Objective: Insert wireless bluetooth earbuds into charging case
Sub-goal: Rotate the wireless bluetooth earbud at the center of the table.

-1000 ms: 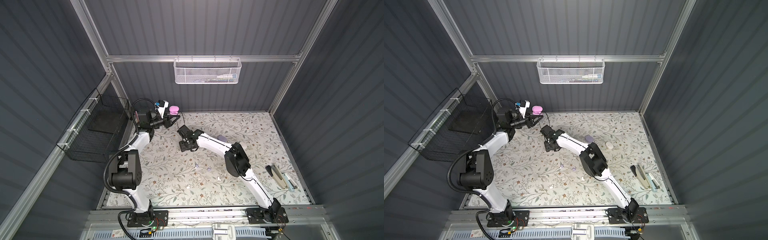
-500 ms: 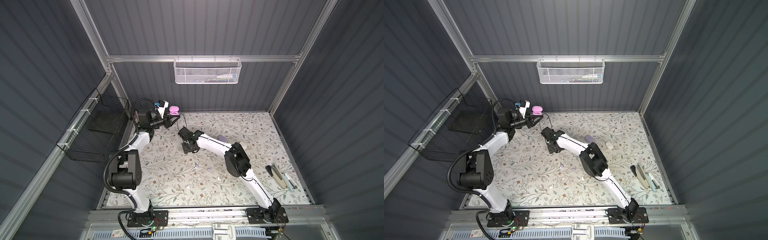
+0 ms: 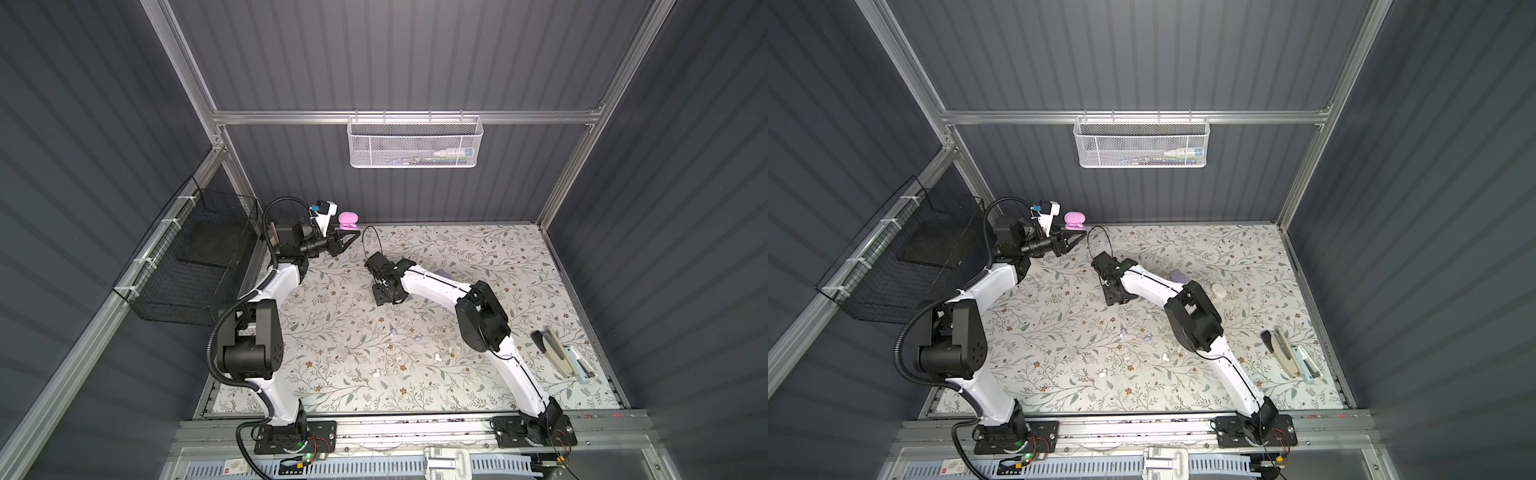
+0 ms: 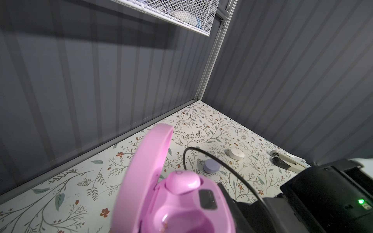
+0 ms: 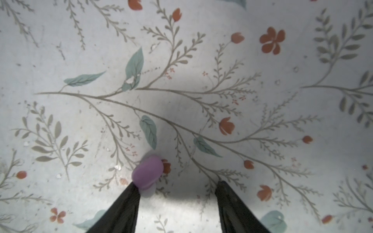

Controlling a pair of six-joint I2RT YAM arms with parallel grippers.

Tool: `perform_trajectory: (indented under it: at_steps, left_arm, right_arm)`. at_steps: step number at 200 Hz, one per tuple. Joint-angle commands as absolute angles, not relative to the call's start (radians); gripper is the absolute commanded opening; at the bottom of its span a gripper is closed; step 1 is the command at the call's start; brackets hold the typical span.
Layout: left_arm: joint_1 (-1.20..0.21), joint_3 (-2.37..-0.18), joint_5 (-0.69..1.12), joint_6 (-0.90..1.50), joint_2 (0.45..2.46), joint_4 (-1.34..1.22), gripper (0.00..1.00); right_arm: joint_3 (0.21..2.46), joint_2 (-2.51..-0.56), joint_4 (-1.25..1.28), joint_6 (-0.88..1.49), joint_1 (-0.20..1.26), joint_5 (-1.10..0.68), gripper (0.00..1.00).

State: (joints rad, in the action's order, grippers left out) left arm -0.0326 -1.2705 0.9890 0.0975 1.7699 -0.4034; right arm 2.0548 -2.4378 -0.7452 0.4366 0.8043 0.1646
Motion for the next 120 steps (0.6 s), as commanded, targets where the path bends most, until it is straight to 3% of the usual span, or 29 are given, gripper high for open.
perform_trajectory:
  at_steps: [1,60,120]
  left_arm:
    - [-0.032,-1.293,1.009,0.097,1.771,-0.395,0.30]
    - [-0.032,-1.293,1.008,0.094,1.773,-0.391,0.31]
    - [-0.032,-1.295,1.009,0.093,1.772,-0.384,0.31]
  right_arm:
    - [2.014,-2.404,-0.764,0.420,0.795,0.148,0.64]
    - [1.947,-2.301,-0.700,0.463,0.778,0.021,0.68]
    - [2.063,-2.387,-0.752,0.510,0.778,-0.006,0.64]
